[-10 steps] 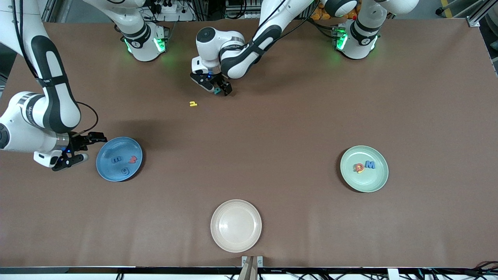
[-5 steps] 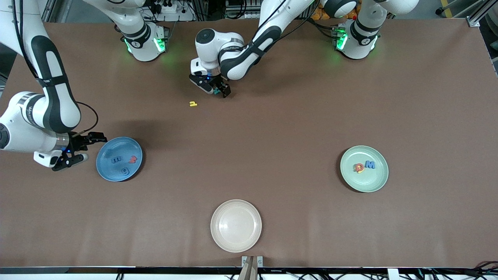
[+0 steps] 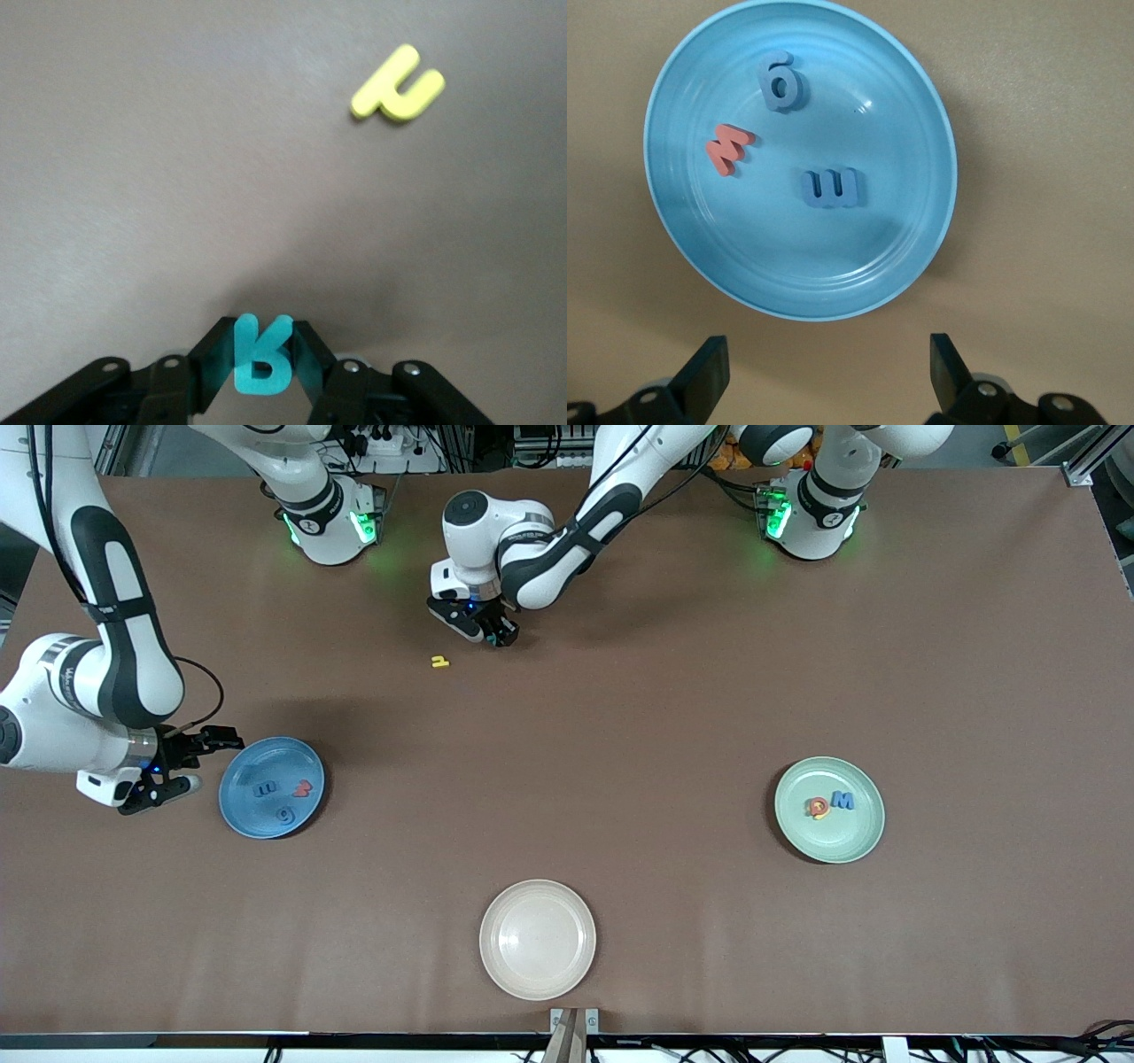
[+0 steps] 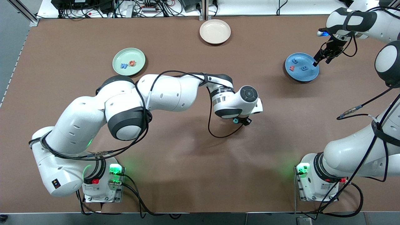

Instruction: Sort upper and lower case letters into plates

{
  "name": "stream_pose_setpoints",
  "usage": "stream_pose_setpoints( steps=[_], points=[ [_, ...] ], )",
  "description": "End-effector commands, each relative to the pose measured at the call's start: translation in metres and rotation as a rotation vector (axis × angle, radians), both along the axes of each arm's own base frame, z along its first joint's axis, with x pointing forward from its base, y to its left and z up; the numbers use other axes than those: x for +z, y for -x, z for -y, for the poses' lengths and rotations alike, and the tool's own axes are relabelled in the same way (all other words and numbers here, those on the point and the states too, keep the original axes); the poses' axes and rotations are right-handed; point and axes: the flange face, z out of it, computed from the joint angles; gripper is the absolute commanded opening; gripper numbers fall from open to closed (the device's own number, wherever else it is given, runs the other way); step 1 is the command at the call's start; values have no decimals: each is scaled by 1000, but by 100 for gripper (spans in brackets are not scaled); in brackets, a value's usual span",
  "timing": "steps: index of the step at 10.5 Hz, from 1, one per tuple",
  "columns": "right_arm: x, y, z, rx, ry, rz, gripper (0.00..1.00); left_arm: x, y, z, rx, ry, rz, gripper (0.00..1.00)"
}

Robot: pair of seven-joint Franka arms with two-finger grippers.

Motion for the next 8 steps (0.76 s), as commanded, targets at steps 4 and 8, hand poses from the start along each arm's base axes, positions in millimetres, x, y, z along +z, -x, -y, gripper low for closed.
stream_pose_setpoints(
  steps=[4,8],
  points=[
    [11,-12,-52,57,-21,34,100,120,-189,-101,333,10,-1,0],
    [28,-18,-164,113,-17,83,100,217,-360,-318,526,30,-28,0]
  ],
)
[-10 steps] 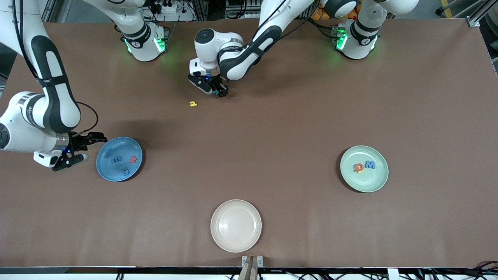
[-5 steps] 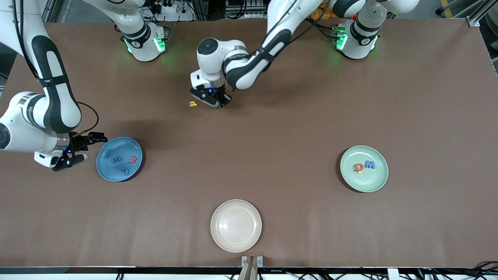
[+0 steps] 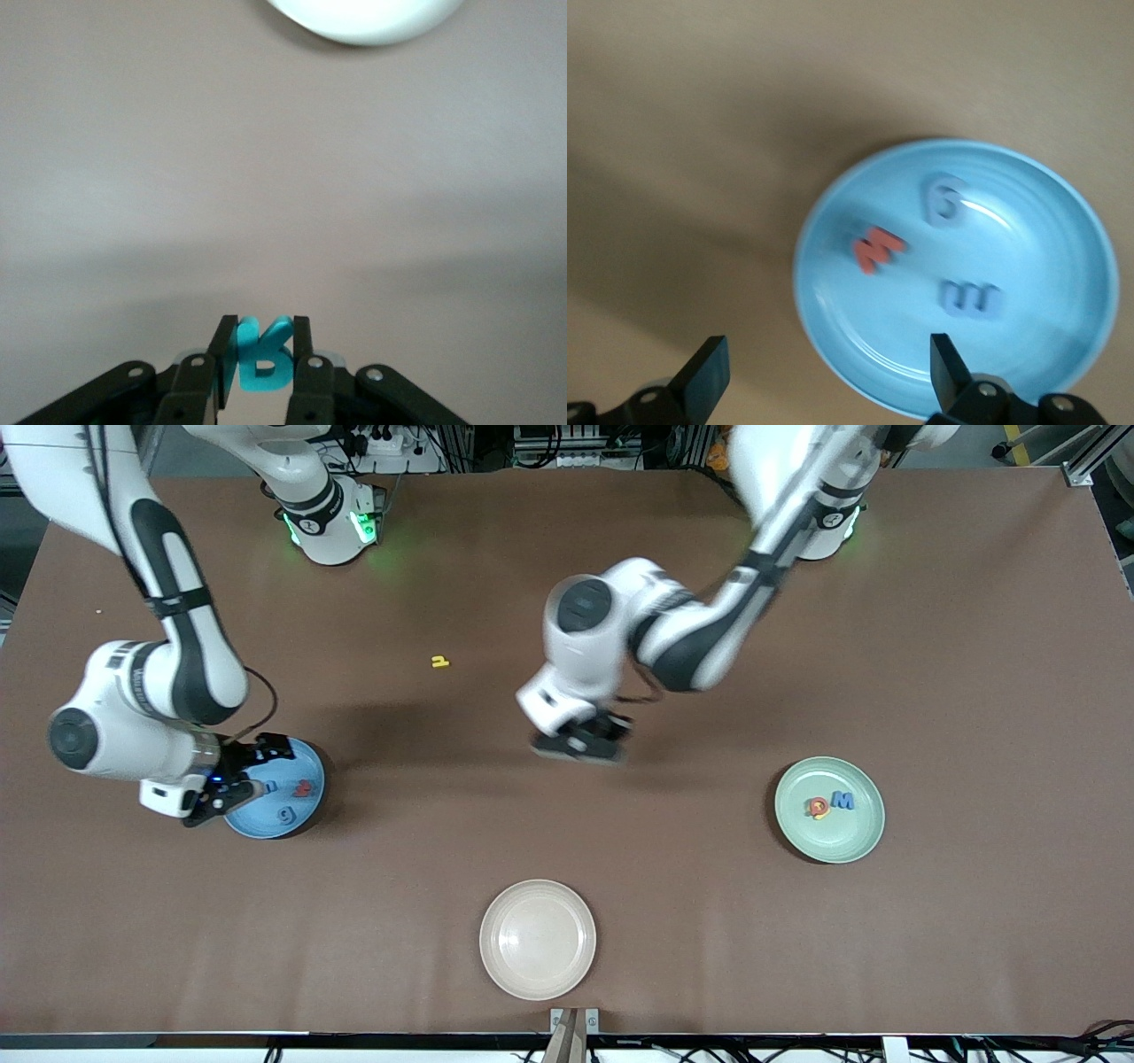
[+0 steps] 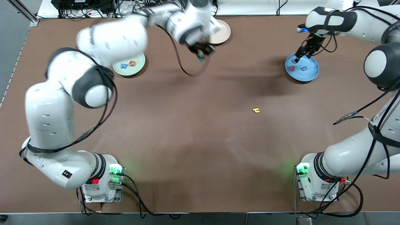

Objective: Sort upper and lower case letters into plates
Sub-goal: 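Carry the teal letter to the green plate while the right gripper reaches the h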

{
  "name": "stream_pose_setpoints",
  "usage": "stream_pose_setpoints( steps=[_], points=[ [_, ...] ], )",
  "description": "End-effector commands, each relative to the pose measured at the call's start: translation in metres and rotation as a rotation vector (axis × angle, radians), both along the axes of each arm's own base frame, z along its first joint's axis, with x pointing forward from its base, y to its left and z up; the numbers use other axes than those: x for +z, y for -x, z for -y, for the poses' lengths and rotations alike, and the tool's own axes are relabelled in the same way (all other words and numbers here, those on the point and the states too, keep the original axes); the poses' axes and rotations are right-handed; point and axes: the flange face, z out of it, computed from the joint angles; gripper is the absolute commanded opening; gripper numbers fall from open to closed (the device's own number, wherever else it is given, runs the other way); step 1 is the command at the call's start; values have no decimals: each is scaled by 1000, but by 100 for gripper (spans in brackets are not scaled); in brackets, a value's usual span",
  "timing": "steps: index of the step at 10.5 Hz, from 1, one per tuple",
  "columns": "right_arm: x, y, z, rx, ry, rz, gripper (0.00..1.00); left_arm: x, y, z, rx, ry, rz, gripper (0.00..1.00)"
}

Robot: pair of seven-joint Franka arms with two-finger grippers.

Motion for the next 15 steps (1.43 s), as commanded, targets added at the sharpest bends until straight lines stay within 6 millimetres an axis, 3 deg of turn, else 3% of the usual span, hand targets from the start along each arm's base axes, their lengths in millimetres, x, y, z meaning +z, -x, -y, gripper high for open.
stream_pose_setpoints(
  steps=[1,3,5,6,8,9,10,12,13,15],
  points=[
    [24,10,-63,-19,10,15,100,42,-67,-154,5,38,-65,0],
    [30,22,-103,-36,23,15,100,26,-104,-274,-87,0,-117,0],
    [33,26,-126,-39,29,17,100,-29,-121,-382,-81,-22,-186,0],
    [33,30,-142,-54,35,20,100,-40,-124,-403,-73,-36,-189,0],
    [40,41,-164,-107,52,17,100,-57,-122,-402,-68,-37,-214,0],
    [45,52,-172,-132,57,16,100,-69,-122,-408,-90,-79,-223,16],
    [48,61,-178,-134,59,15,100,-62,-124,-412,-112,-133,-207,42],
    [48,85,-192,-86,64,23,100,-36,-128,-417,-116,-146,-166,64],
    [51,101,-209,-9,83,35,100,-12,-129,-417,-111,-152,-130,69],
    [54,144,-246,180,151,80,100,43,-126,-416,-100,-161,-52,100]
  ],
)
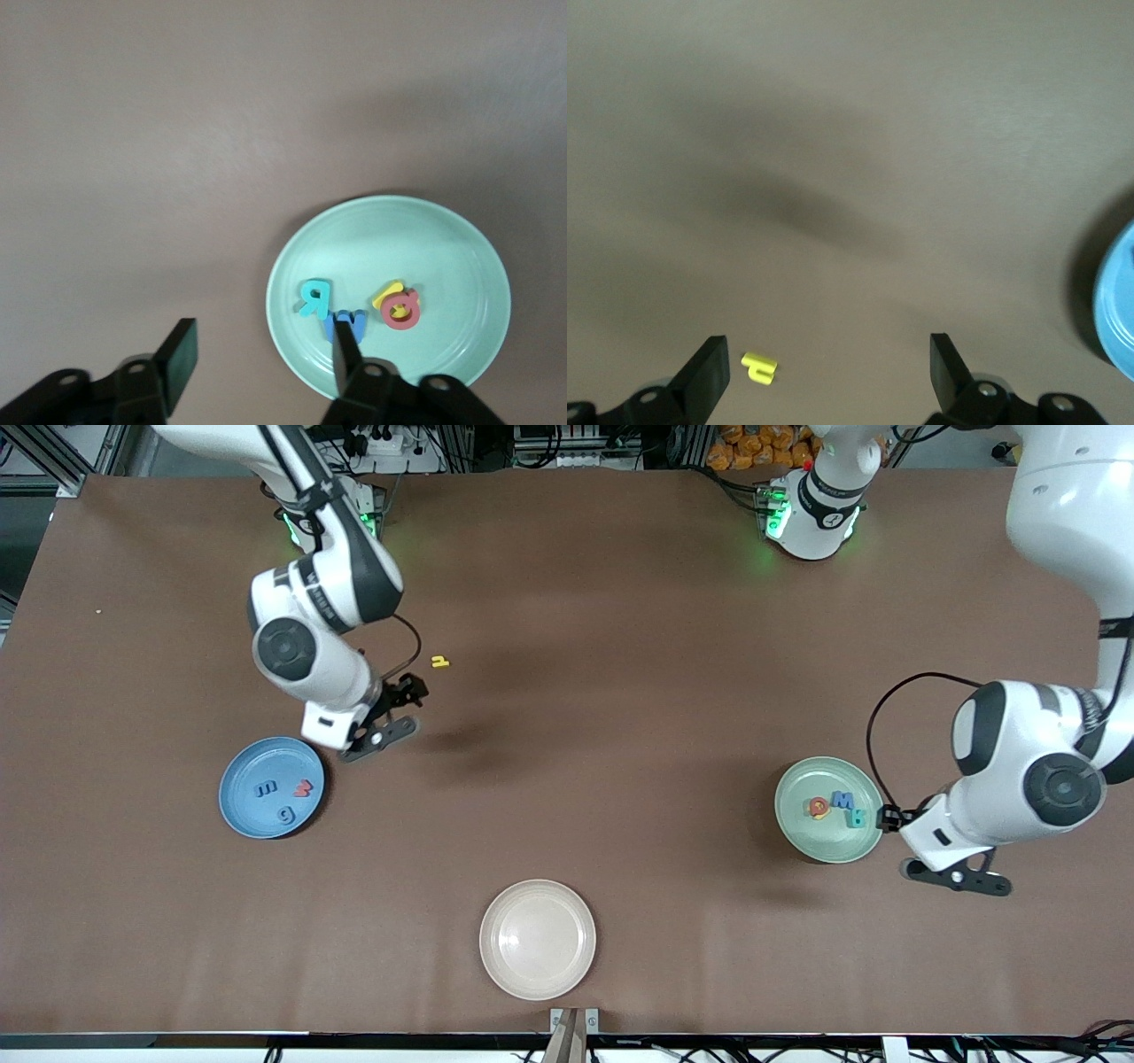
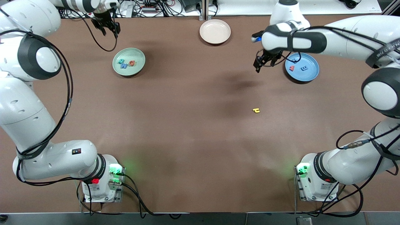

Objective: Sort upper and lower case letters into plates
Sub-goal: 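Carry the teal letter to the green plate while the right gripper reaches the h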

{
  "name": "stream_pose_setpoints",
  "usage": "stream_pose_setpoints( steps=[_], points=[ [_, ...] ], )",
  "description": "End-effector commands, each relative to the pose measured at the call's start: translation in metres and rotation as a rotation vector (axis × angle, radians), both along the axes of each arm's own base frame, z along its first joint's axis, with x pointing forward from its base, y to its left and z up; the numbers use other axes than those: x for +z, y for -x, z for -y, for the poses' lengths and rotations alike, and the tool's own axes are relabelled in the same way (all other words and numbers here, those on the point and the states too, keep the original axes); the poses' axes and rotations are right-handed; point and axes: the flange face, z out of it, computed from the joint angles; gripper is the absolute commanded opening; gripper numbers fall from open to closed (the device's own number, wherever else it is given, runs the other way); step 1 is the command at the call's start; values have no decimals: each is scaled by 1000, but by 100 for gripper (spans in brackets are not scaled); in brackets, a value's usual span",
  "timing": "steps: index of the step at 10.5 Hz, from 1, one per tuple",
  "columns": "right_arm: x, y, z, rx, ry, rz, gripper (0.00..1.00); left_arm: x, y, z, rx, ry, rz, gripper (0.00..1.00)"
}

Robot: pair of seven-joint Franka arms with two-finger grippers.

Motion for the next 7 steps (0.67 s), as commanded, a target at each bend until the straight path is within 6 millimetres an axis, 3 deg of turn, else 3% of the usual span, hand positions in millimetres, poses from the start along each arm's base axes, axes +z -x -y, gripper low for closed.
stream_pose_setpoints(
  steps=[1,3,5,7],
  points=[
    [6,55,-33,203,71,78,100,76,13,6,-12,-23,98,100],
    [1,71,-53,389,73,87,100,135,29,14,20,28,157,100],
    [-13,73,-40,563,48,65,100,187,55,18,38,30,161,100],
    [-39,75,-12,708,9,65,100,245,86,22,50,30,196,100]
  ],
)
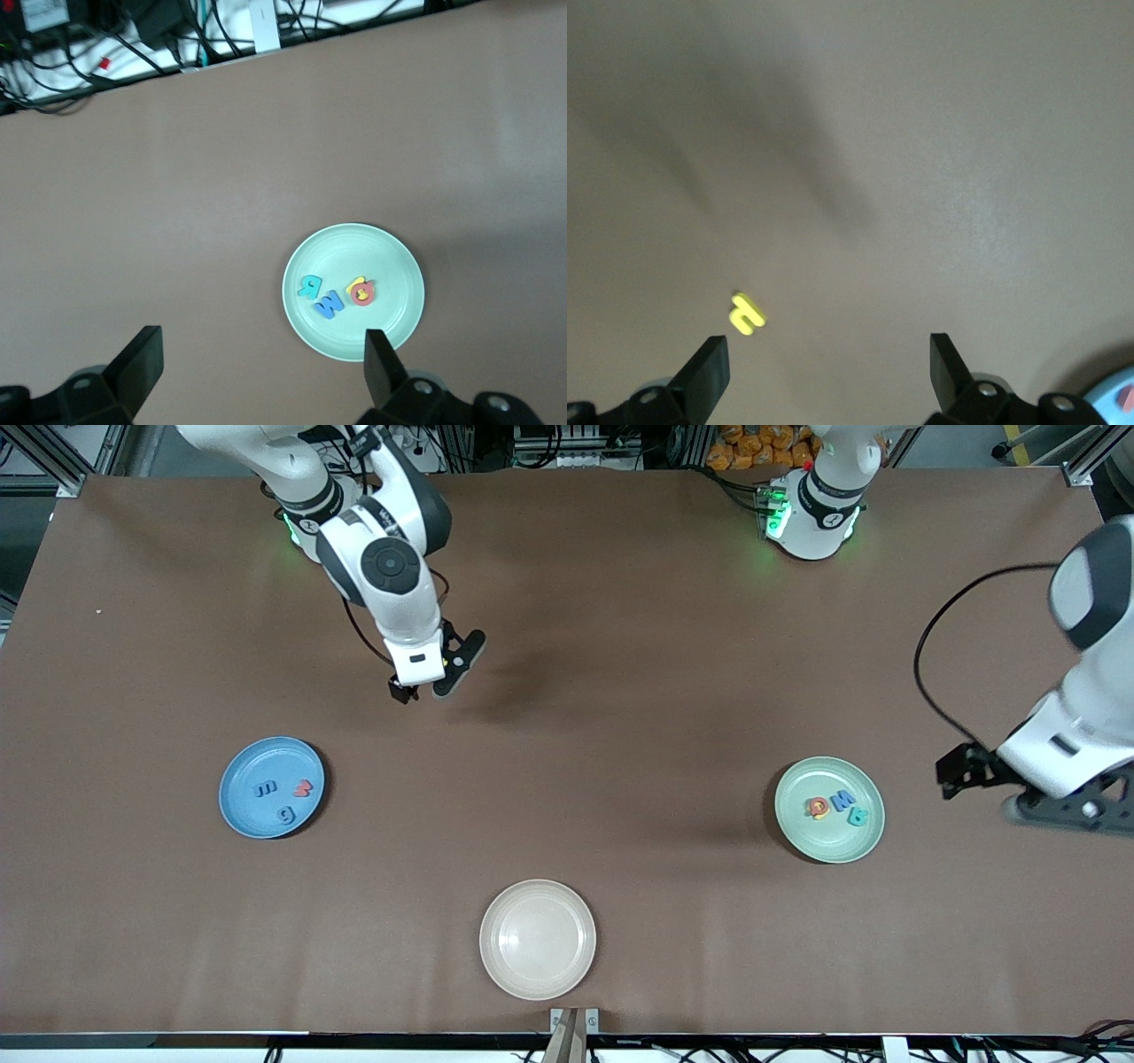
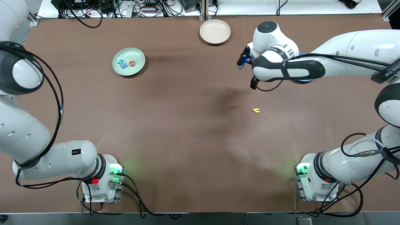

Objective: Sort upper and lower case letters into plates
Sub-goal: 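Release the teal letter in the green plate while the right gripper lowers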

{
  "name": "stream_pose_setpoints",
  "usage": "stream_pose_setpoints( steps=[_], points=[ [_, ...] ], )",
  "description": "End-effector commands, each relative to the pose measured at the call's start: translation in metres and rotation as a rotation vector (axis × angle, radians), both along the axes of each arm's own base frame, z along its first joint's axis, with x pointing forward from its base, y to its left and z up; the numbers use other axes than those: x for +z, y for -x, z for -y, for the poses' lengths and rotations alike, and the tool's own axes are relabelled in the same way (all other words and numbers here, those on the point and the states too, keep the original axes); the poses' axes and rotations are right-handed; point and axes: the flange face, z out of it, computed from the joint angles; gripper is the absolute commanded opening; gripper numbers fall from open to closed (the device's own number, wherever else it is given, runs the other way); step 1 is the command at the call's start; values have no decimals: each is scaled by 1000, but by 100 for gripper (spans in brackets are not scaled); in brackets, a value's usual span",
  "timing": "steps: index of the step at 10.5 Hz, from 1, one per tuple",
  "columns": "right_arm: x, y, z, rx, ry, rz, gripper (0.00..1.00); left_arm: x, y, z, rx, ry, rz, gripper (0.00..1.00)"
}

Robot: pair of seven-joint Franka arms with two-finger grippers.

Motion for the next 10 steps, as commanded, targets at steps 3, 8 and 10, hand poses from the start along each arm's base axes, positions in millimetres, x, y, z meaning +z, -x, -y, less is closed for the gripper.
stream_pose_setpoints(
  steps=[3,8,10],
  points=[
    [-33,38,11,204,-3,-29,100,90,73,-35,112,125,-24,100],
    [-43,61,-15,293,4,-32,100,112,99,-54,148,115,-49,100],
    [-57,65,-12,331,34,-50,100,109,99,-67,173,108,-56,100]
  ],
)
